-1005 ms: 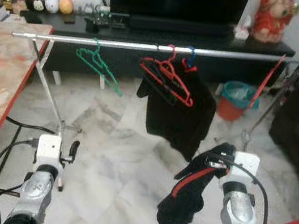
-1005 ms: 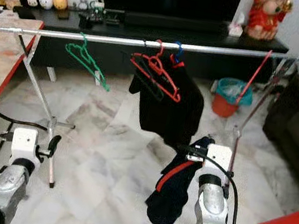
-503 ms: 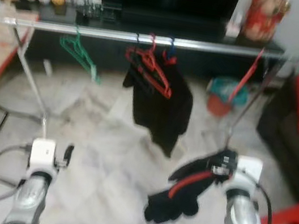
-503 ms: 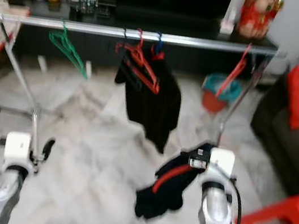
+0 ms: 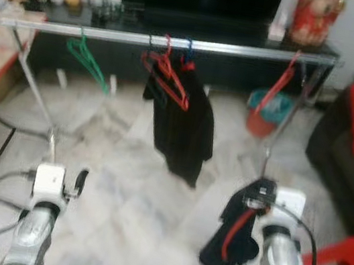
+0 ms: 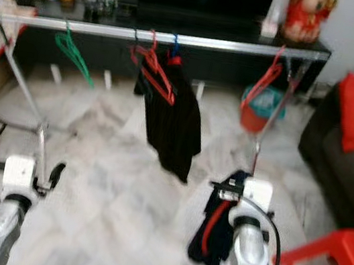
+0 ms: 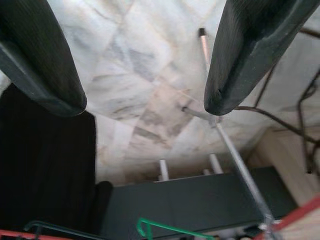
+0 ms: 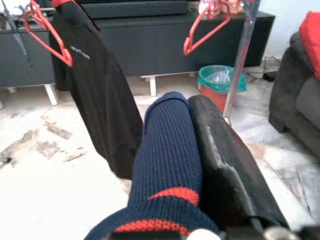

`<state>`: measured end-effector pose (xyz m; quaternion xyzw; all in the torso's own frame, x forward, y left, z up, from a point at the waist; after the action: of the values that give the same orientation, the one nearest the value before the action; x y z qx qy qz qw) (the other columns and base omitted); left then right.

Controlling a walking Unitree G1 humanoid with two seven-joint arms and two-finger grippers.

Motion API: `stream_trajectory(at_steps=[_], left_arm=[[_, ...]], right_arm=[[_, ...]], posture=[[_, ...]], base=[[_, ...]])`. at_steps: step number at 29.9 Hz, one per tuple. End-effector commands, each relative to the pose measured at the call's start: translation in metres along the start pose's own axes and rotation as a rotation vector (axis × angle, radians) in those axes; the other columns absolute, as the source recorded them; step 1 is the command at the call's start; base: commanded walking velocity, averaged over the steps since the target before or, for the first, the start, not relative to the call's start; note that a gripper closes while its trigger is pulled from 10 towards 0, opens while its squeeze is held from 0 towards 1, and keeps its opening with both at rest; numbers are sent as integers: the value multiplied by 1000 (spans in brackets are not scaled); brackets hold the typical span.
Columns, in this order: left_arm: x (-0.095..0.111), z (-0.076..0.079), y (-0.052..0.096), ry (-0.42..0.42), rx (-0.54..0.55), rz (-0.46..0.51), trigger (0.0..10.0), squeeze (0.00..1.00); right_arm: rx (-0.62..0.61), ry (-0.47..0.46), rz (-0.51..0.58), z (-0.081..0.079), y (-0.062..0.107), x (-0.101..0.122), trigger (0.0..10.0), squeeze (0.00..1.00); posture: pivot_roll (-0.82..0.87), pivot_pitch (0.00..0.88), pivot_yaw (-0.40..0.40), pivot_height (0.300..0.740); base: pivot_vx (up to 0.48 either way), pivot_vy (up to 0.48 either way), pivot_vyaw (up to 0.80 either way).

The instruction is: Hang hanger

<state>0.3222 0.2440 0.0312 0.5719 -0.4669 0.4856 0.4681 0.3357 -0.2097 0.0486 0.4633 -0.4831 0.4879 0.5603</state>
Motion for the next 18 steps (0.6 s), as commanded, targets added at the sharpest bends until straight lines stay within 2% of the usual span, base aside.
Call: stream_trajectory(at_steps=[1, 3, 10, 18], left_arm=[[3, -5, 0, 2, 10, 6, 10000, 0], [3, -5, 0, 2, 10, 6, 10000, 0], [4, -1, 1, 15, 5, 6, 10000, 0], [7, -4, -1, 24, 19, 15, 10000, 0]], right_arm=[[7, 0, 44, -2, -3, 12, 10000, 0], [7, -1, 43, -2, -3, 12, 10000, 0], [21, 7, 37, -3, -3, 12, 10000, 0], [40, 5, 36, -8, -5, 13, 10000, 0]], posture=[[46, 0, 16, 740], [45, 0, 15, 740], [47, 0, 5, 740], [44, 0, -9, 740]], base=[[0, 0, 0], [0, 0, 0], [274, 0, 0], [296, 0, 0]])
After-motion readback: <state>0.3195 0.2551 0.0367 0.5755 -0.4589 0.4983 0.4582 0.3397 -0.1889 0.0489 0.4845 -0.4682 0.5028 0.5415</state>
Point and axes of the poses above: a point about 5 cm out from each wrist's last joint towards the gripper, its own y axis pointing back from the gripper into the wrist, its own x axis along the axis of the wrist's last joint, z = x × y, the point moved 5 cm from there along -y, pointing out of the wrist towards the gripper, and after that the axes turned 2 degrees about y, right-handed, at the moved point
